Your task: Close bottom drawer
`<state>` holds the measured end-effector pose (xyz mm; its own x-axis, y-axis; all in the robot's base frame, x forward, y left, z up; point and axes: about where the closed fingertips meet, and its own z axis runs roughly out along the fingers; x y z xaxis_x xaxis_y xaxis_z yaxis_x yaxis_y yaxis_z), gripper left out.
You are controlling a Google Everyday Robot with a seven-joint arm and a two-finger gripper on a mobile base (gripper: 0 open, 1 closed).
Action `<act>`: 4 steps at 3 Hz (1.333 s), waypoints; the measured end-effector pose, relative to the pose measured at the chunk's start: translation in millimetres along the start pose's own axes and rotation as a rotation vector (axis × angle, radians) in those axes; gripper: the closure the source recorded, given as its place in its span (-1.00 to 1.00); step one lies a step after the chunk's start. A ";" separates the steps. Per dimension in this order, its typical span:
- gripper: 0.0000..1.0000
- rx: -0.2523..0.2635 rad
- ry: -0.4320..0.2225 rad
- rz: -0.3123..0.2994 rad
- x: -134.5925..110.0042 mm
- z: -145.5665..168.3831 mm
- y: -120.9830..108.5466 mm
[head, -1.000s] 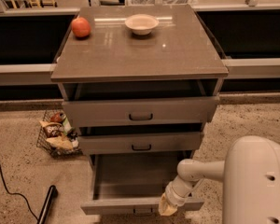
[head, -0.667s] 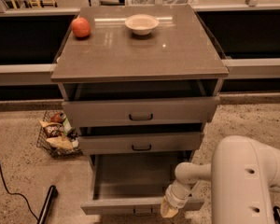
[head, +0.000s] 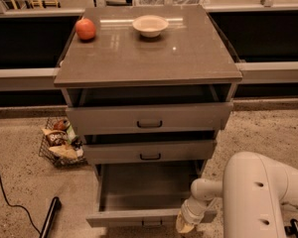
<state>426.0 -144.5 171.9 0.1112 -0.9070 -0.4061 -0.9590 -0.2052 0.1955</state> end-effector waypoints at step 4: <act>-1.00 0.057 -0.001 0.008 20.1 9.8 -17.0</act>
Offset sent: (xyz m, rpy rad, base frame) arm 0.0293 -0.0179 -0.0264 0.0070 -0.0790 -0.0482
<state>442.0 -155.6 151.7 0.1035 -0.9080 -0.4060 -0.9731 -0.1770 0.1477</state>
